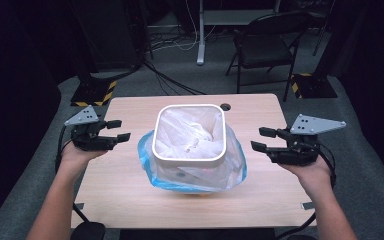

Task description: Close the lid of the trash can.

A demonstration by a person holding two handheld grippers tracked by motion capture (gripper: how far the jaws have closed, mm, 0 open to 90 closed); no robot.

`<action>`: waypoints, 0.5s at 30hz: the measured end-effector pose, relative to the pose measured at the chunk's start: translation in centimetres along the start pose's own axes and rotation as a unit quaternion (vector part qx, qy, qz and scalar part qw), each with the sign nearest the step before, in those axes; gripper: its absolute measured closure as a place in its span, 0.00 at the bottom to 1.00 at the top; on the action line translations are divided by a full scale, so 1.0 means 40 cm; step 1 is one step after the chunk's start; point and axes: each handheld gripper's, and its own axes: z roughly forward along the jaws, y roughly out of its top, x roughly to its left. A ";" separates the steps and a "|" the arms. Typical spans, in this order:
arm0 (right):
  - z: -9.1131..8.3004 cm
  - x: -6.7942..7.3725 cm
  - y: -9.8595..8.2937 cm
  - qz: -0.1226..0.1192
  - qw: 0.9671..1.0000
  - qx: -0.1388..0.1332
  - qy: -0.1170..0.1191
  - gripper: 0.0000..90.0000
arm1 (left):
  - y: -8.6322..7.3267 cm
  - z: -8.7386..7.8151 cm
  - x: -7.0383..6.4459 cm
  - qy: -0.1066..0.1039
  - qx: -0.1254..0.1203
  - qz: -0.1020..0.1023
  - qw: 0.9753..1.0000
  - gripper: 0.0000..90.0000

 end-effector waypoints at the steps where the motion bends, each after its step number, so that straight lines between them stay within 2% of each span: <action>1: 0.001 -0.004 -0.008 0.003 1.000 0.002 -0.004 0.50 | -0.005 0.002 0.001 0.001 0.001 -0.001 1.000 0.40; 7: 0.019 -0.025 -0.059 0.014 0.999 0.025 -0.034 0.44 | -0.039 0.012 0.005 0.001 0.002 -0.010 1.000 0.40; 12: 0.038 -0.037 -0.096 0.034 0.998 0.032 -0.052 0.36 | -0.068 0.027 0.009 0.005 0.007 -0.019 1.000 0.38; 15: 0.048 -0.040 -0.116 0.035 0.996 0.035 -0.077 0.31 | -0.083 0.035 0.010 0.009 0.011 -0.018 1.000 0.37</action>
